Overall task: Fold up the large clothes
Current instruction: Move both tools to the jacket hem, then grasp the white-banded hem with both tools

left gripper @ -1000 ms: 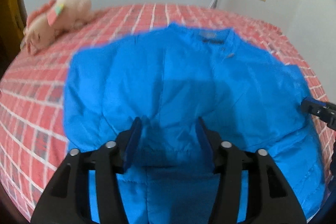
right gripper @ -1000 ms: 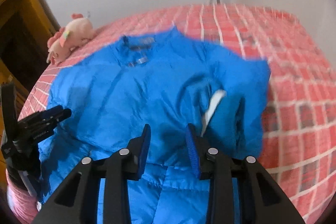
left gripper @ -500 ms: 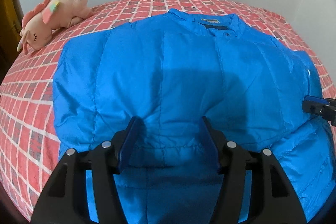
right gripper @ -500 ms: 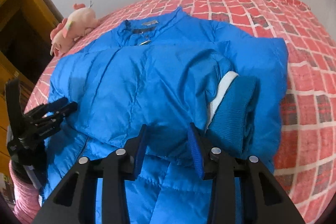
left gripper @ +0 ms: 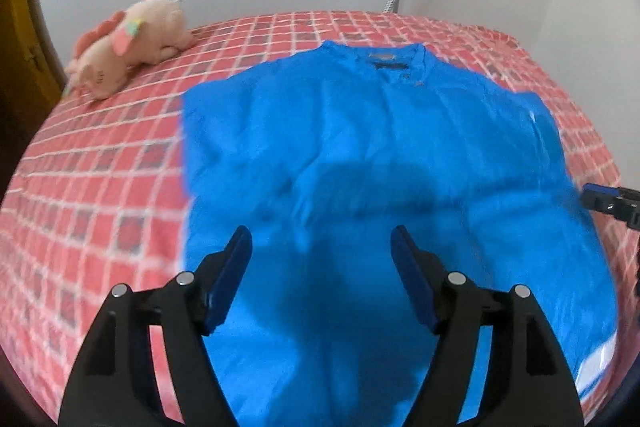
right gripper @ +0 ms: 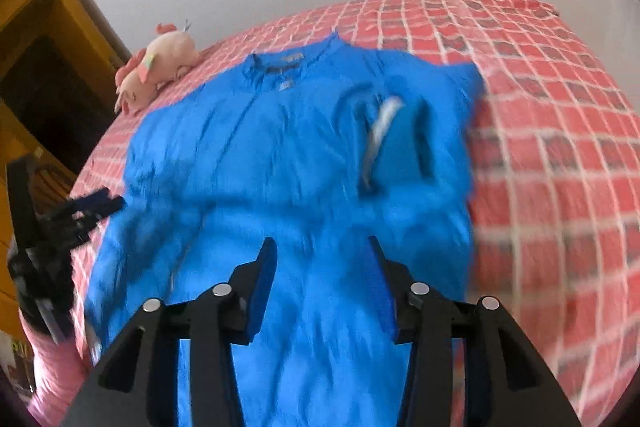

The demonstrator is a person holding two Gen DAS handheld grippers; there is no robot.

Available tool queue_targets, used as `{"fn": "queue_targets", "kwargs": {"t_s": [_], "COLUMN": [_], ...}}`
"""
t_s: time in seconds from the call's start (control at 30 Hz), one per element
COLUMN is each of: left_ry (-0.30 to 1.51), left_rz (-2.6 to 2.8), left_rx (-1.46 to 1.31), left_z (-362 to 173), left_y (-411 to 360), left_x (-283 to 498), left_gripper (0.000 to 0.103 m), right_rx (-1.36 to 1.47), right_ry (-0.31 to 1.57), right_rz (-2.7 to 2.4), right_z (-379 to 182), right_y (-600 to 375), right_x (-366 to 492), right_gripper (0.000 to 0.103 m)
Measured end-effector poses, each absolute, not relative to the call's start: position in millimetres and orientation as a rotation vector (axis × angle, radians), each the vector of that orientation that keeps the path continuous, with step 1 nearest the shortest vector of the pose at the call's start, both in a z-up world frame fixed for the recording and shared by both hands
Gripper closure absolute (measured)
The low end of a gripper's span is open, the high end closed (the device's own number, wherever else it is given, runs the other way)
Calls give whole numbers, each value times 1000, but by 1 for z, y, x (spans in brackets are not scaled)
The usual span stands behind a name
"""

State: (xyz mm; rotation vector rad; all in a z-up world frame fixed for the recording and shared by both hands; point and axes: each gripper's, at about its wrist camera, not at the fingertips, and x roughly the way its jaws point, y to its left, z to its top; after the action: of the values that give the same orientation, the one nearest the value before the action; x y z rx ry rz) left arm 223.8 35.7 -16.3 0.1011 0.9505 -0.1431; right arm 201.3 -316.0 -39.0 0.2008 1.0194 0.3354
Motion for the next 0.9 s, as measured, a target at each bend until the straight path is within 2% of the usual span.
{"fn": "queue_targets", "kwargs": {"t_s": [0.13,0.23,0.5,0.9], "left_ry": [965,979,1045,1129], "left_rz": [-98,-50,-54,-127], "left_rx": [127,117,-3,-117], "left_z": [-14,-14,-27,-66], "left_y": [68,98,138,136], "left_x": [173,134,62,36], "left_gripper": [29,24,21,19], "right_rx": [162,156,169,265], "right_ry": [1011,1015,1070,1145], "right_rz": [313,315,383,378], "right_z": [-39,-39,-44,-78], "right_y": [-333,-345,-345,-344], "right_x": [141,95,-1,2], "right_gripper": [57,51,51,51]}}
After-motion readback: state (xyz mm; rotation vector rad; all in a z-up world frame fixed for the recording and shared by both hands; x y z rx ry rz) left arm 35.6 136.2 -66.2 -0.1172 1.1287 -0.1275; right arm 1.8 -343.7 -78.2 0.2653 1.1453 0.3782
